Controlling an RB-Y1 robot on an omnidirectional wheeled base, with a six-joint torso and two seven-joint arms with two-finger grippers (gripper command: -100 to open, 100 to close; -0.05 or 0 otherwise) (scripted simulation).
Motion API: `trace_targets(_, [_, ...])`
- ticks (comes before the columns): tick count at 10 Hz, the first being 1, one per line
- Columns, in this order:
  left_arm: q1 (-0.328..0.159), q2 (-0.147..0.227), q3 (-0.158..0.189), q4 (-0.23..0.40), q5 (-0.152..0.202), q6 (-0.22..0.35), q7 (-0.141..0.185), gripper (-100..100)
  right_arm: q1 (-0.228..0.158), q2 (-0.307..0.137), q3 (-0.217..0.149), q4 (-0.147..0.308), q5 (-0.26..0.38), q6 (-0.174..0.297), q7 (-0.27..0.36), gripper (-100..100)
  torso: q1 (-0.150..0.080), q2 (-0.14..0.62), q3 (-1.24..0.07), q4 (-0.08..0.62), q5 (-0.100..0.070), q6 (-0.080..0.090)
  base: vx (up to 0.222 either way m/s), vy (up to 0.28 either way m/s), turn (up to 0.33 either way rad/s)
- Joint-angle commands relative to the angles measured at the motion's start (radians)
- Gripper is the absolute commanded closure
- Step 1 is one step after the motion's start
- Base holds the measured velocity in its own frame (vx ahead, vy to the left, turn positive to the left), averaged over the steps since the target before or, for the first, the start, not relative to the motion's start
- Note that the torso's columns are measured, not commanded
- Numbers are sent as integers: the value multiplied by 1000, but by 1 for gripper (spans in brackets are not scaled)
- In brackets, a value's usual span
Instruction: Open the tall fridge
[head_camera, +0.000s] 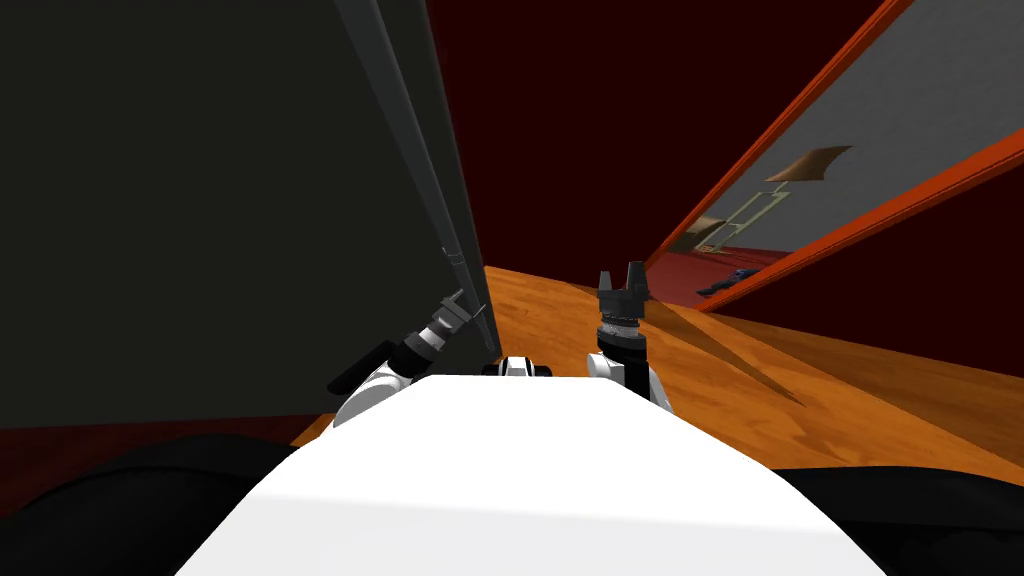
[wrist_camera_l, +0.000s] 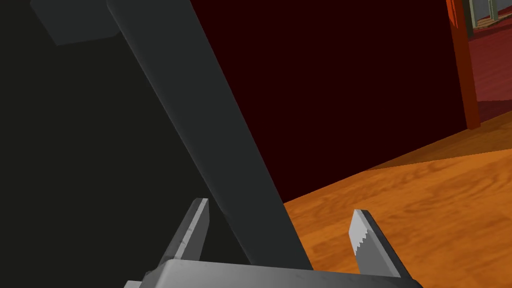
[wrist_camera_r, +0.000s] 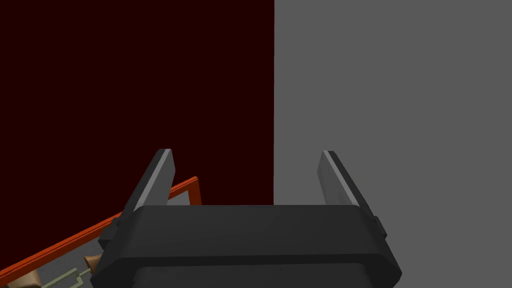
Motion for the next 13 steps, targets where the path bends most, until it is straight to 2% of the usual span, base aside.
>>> trace_targets(1, [-29, 15, -34, -1, 11, 27, -7, 100, 0, 0, 0, 0, 0, 0, 0, 0, 0, 1, 1, 0, 0, 0, -260, 40, -167])
trace_targets(3, [-29, 15, -34, -1, 11, 27, -7, 100, 0, 0, 0, 0, 0, 0, 0, 0, 0, 0, 1, 2, 0, -2, -104, -8, -45])
trace_targets(4, [-53, 28, -54, 2, 21, 36, -13, 100, 1, 0, 0, 0, 0, 0, 0, 0, -1, -1, -1, 2, -1, -2, -146, 86, -23])
trace_targets(9, [-88, 47, -84, 7, 37, 50, -23, 100, 0, 0, 0, 0, 0, 0, 0, 0, -3, 5, 4, 3, -1, 0, -195, 30, -103])
trace_targets(10, [-81, 33, -70, 12, 25, 41, -18, 100, 0, 0, 0, 0, 0, 0, 0, 0, 0, 6, 4, 3, -1, 0, -111, 0, -32])
trace_targets(11, [-109, 34, -80, 23, 63, 66, -46, 100, 0, 0, 0, 0, 0, 0, 0, 0, 1, 3, 2, 3, 0, -3, -182, 85, -84])
trace_targets(12, [-109, 34, -80, 23, 63, 66, -46, 100, 0, 0, 0, 0, 0, 0, 0, 0, 6, 6, 3, 3, 1, 0, -223, 54, -196])
trace_targets(13, [-123, 36, -87, 27, 82, 78, -61, 100, 0, 0, 0, 0, 0, 0, 0, 0, 3, 5, 3, 2, 1, -1, -203, 26, -88])
